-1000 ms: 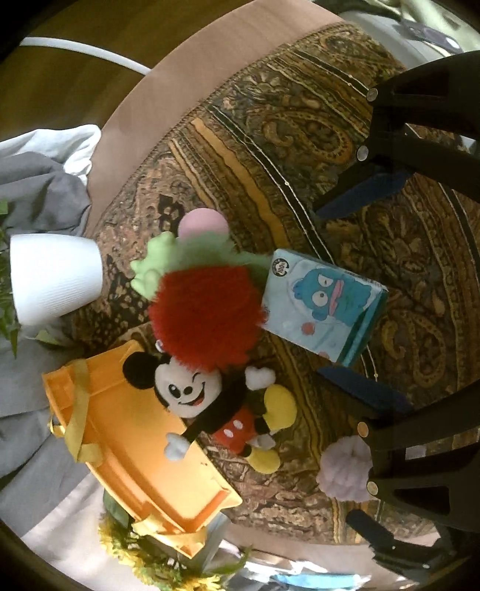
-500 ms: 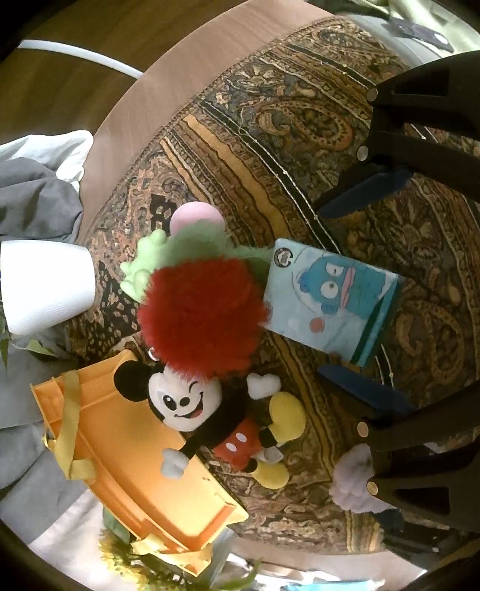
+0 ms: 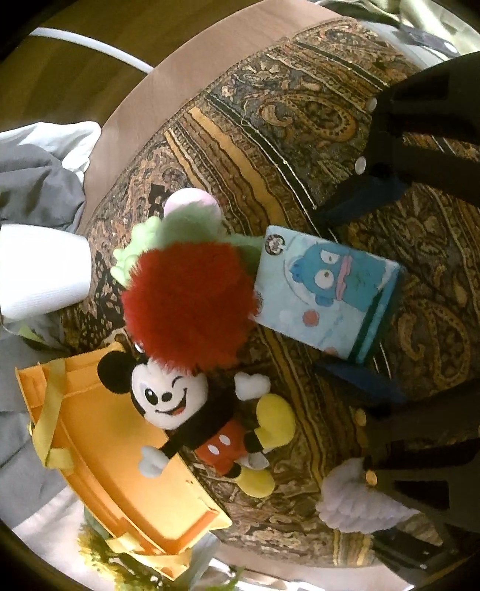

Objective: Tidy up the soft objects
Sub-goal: 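Grasp the folded lavender towel with the left tool while the right tool grasps the blue tissue pack, then lift the towel with the left tool while the right tool carries the tissue pack to the crate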

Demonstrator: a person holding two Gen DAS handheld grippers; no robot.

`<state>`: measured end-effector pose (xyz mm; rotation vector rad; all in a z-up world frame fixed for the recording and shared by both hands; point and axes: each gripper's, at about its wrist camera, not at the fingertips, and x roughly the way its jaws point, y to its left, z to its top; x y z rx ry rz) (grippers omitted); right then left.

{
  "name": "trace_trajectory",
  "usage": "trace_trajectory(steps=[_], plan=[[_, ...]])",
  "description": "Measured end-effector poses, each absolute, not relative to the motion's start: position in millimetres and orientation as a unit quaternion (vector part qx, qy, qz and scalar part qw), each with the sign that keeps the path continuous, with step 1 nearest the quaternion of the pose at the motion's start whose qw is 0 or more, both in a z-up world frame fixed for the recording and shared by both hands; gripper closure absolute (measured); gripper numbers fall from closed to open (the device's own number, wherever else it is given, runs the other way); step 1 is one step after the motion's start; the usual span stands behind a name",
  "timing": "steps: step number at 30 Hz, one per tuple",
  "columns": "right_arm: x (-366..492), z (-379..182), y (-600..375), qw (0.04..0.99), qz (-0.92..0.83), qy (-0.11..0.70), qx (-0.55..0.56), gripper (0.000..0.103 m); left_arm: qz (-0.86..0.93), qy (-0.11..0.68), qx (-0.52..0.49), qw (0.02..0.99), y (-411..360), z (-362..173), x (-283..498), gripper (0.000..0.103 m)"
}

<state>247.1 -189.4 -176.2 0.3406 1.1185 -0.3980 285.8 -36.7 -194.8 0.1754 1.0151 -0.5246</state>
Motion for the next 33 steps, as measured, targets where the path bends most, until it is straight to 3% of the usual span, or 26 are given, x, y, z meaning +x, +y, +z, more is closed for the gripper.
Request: trace_trajectory(steps=[33], plan=[[215, -106, -192, 0.864, -0.160, 0.444, 0.177, 0.042, -0.261, 0.392, 0.056, 0.880, -43, -124, 274, 0.056]])
